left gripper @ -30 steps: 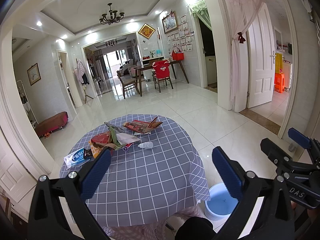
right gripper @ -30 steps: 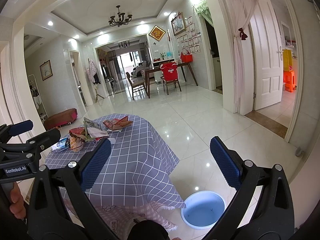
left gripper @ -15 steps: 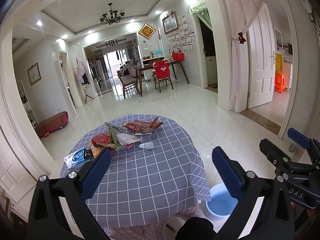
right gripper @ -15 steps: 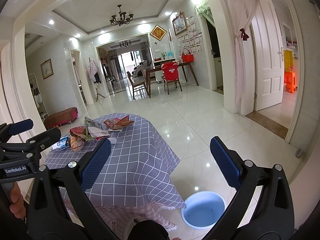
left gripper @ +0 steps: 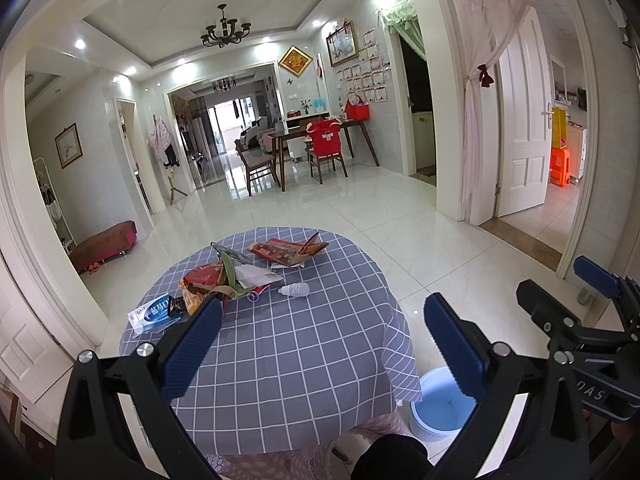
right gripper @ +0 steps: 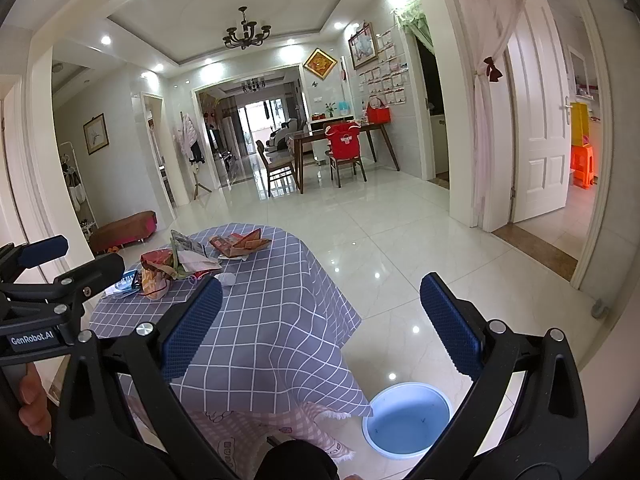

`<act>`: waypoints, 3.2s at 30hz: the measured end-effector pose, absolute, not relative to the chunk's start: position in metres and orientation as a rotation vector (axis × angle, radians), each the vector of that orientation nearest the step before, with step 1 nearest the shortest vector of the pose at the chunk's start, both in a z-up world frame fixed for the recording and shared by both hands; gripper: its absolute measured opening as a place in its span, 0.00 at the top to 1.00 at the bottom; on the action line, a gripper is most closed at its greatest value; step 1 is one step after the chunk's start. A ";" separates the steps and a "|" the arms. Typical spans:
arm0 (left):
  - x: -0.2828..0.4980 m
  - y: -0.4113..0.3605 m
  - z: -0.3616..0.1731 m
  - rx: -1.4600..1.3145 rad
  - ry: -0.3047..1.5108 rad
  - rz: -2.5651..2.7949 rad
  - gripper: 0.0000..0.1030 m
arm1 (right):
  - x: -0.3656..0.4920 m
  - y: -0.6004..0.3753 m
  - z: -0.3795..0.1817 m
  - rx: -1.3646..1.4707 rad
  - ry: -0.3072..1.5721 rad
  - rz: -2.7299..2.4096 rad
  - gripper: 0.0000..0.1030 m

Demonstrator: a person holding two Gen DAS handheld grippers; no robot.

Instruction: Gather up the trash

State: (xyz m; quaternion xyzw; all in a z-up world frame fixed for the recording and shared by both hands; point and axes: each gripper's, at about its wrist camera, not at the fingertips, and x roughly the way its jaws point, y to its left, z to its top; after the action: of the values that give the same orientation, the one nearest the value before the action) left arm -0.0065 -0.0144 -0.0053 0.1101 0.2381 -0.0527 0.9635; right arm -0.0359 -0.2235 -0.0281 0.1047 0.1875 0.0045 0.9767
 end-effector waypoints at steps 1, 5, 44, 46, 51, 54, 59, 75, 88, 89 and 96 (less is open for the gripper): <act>-0.006 -0.014 -0.005 0.223 0.482 -0.107 0.04 | -0.035 -0.223 -0.027 0.212 0.377 0.009 0.06; -0.006 -0.013 -0.006 0.222 0.483 -0.107 0.04 | -0.036 -0.223 -0.028 0.213 0.381 0.007 0.06; 0.070 0.080 -0.071 0.067 0.701 0.006 0.04 | 0.057 -0.173 -0.061 0.220 0.562 0.116 0.06; 0.085 0.106 -0.077 0.019 0.727 0.045 0.04 | 0.072 -0.163 -0.064 0.213 0.576 0.141 0.06; 0.113 0.169 -0.094 -0.081 0.766 0.123 0.04 | 0.121 -0.126 -0.074 0.178 0.617 0.213 0.06; 0.128 0.197 -0.100 -0.136 0.783 0.138 0.04 | 0.146 -0.105 -0.079 0.169 0.631 0.245 0.06; 0.155 0.225 -0.104 -0.174 0.783 0.132 0.04 | 0.185 -0.075 -0.082 0.161 0.644 0.294 0.06; 0.228 0.244 -0.092 -0.187 0.765 0.017 0.05 | 0.259 -0.049 -0.095 0.169 0.678 0.240 0.06; 0.334 0.256 -0.108 -0.330 0.872 -0.123 0.35 | 0.342 -0.098 -0.135 0.535 0.806 0.155 0.06; 0.340 0.258 -0.108 -0.337 0.885 -0.108 0.37 | 0.346 -0.098 -0.137 0.542 0.808 0.146 0.06; 0.357 0.219 -0.094 -0.248 0.865 -0.139 0.38 | 0.380 -0.099 -0.148 0.592 0.819 0.143 0.06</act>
State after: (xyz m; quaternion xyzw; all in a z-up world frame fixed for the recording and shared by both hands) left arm 0.3568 0.2190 -0.0943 -0.1195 0.4176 -0.0672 0.8982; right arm 0.3803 -0.0989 -0.1478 0.2835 0.3921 0.0686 0.8724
